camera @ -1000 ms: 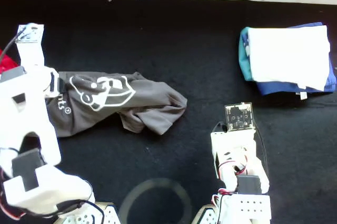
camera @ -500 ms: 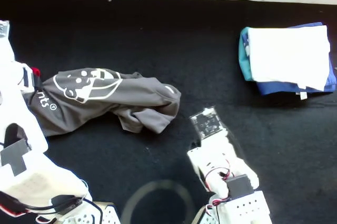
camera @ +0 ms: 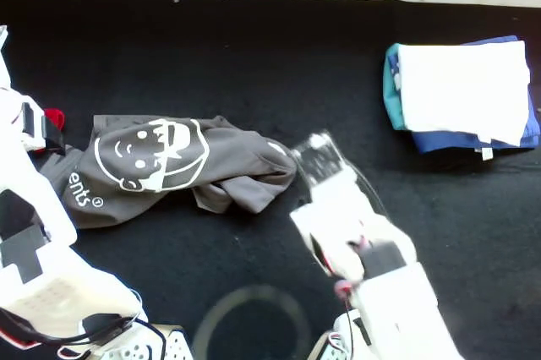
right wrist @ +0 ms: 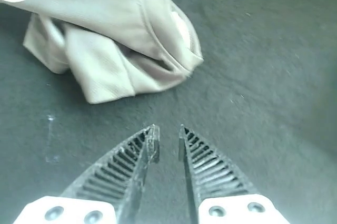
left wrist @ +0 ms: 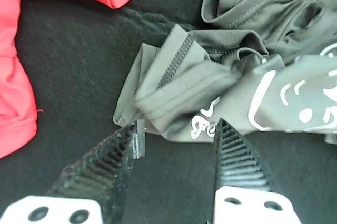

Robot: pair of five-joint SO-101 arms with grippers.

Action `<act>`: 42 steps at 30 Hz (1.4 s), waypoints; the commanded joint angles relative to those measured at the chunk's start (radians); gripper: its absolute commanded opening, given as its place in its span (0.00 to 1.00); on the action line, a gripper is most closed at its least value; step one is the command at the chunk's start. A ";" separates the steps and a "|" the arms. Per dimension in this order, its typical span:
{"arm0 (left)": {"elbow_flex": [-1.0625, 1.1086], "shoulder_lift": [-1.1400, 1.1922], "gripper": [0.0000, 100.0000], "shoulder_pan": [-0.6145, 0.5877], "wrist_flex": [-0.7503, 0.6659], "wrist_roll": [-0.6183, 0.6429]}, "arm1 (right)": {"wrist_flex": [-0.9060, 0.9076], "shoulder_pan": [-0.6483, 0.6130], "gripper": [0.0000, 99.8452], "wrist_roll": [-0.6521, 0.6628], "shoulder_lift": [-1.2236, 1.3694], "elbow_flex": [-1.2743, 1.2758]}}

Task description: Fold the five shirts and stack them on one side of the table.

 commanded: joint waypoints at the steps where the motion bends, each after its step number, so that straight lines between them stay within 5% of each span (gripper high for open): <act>1: -0.044 -0.007 0.22 -0.007 0.025 0.005 | -0.018 -0.104 0.08 0.009 0.308 -0.213; 7: -0.031 -0.024 0.22 -0.027 0.157 0.003 | -0.133 -0.268 0.08 0.009 0.677 -0.335; 15: 0.306 -0.277 0.22 -0.030 0.074 -0.051 | -0.246 -0.177 0.08 0.009 1.118 -0.680; 22: 0.978 -0.556 0.22 0.001 -0.338 -0.112 | -0.222 -0.039 0.08 0.009 1.417 -1.082; 26: 1.194 -0.605 0.22 0.010 -0.591 -0.135 | -0.016 -0.019 0.08 0.009 1.468 -1.310; 34: 1.171 -0.446 0.22 0.012 -0.779 -0.137 | 0.321 -0.018 0.08 0.011 1.469 -1.577; 42: 0.894 -0.127 0.22 0.001 -0.718 -0.132 | 0.593 -0.119 0.08 0.009 1.468 -1.629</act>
